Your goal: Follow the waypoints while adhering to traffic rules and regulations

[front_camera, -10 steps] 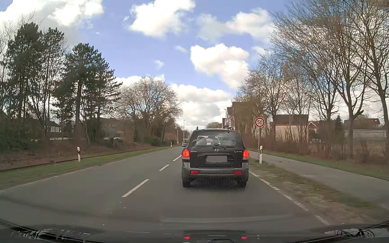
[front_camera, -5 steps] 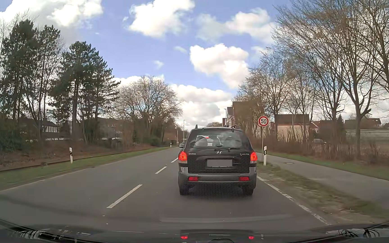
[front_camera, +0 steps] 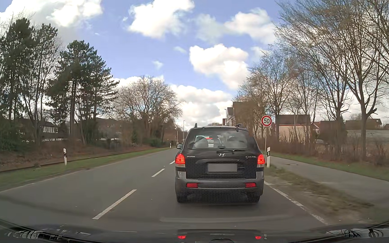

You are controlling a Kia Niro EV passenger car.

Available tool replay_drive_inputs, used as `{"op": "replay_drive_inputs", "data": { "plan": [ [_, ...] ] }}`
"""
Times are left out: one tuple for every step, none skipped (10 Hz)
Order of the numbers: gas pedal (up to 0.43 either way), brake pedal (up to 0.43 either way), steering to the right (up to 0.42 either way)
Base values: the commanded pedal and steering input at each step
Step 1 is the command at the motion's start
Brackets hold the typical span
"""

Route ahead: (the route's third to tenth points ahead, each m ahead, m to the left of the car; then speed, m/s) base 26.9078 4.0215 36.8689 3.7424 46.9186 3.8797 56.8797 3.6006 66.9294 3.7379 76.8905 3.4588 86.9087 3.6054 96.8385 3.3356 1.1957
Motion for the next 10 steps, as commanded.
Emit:
{"op": "replay_drive_inputs", "data": {
  "plan": [
    [0.000,0.207,0.000],
    [0.000,0.207,0.000],
    [0.000,0.213,0.000],
    [0.000,0.213,0.000],
    [0.000,0.213,0.000],
    [0.000,0.213,0.000],
    [0.000,0.213,0.000],
    [0.000,0.213,0.000],
    [0.000,0.213,0.000],
    [0.000,0.213,0.000]
  ]
}}
